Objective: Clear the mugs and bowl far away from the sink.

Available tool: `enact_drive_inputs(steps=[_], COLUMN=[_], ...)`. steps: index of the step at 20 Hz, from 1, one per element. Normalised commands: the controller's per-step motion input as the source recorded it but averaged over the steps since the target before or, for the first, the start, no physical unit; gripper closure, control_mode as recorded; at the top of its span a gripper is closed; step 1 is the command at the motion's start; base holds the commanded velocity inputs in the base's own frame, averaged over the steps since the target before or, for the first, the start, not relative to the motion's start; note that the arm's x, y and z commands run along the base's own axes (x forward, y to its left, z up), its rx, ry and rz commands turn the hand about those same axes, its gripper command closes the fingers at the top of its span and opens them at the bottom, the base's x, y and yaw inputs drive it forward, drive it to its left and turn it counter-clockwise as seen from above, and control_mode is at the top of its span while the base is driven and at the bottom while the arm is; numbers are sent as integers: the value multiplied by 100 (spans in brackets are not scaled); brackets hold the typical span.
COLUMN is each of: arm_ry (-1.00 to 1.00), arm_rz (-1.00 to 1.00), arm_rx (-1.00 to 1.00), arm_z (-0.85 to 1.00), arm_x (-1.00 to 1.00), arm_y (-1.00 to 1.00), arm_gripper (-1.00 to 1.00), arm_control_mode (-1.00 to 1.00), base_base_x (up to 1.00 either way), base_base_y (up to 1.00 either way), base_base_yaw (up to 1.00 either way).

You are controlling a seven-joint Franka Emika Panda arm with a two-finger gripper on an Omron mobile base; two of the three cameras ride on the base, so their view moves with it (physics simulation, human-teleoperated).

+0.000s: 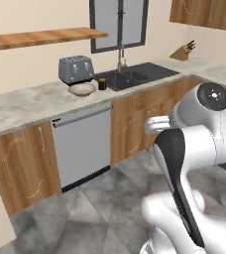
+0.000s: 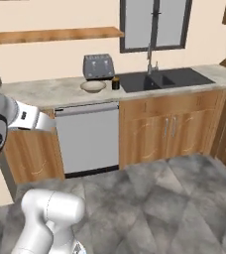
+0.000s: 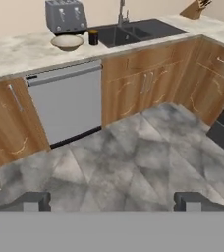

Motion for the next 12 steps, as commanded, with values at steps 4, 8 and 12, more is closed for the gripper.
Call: enact_drive_inputs(steps=[4,8,12], arm_ry=[0,0,0], arm_rz=[0,0,0], arm_rx=[0,0,0], arm_z=[0,0,0], arm_x=[0,0,0], arm_y=[0,0,0], arm_gripper=[-100,-100,-100], arm_control_mode=[100,100,100], base_base_x=[62,56,60], base_base_y=[-86,-100,-88], base_base_yaw=[42,23,15])
